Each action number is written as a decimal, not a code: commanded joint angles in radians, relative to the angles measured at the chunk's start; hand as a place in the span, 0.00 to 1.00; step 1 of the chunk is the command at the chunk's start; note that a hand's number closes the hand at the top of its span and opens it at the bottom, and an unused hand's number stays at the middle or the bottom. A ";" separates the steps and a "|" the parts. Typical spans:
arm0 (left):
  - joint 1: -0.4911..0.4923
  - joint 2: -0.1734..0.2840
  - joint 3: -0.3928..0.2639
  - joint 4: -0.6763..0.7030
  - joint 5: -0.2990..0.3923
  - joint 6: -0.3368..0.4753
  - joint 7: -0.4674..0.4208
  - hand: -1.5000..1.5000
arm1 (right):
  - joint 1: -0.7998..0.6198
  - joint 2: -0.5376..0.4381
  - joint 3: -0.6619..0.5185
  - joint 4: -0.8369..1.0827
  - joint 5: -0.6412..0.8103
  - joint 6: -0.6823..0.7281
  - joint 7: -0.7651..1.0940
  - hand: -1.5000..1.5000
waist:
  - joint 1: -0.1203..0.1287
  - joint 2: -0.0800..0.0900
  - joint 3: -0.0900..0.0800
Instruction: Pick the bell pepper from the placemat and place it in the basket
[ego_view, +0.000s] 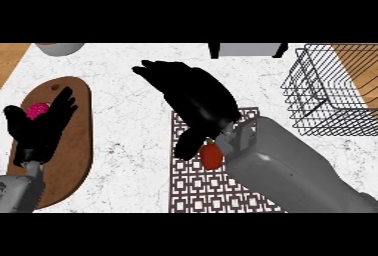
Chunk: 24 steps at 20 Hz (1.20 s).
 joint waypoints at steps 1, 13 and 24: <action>-0.016 -0.017 -0.004 0.000 -0.007 0.012 0.008 0.50 | -0.184 -0.054 -0.089 -0.006 -0.008 0.171 0.248 0.00 | -0.002 0.002 0.001; -0.006 -0.035 0.029 0.065 -0.024 -0.033 -0.068 0.50 | -0.171 -0.163 -0.304 -0.050 -0.455 0.626 0.431 0.00 | 0.003 0.014 0.003; 0.003 -0.017 0.080 0.032 -0.036 -0.077 -0.039 0.50 | 0.244 -0.193 -0.385 -0.350 -0.396 0.520 0.238 0.00 | 0.010 0.017 0.004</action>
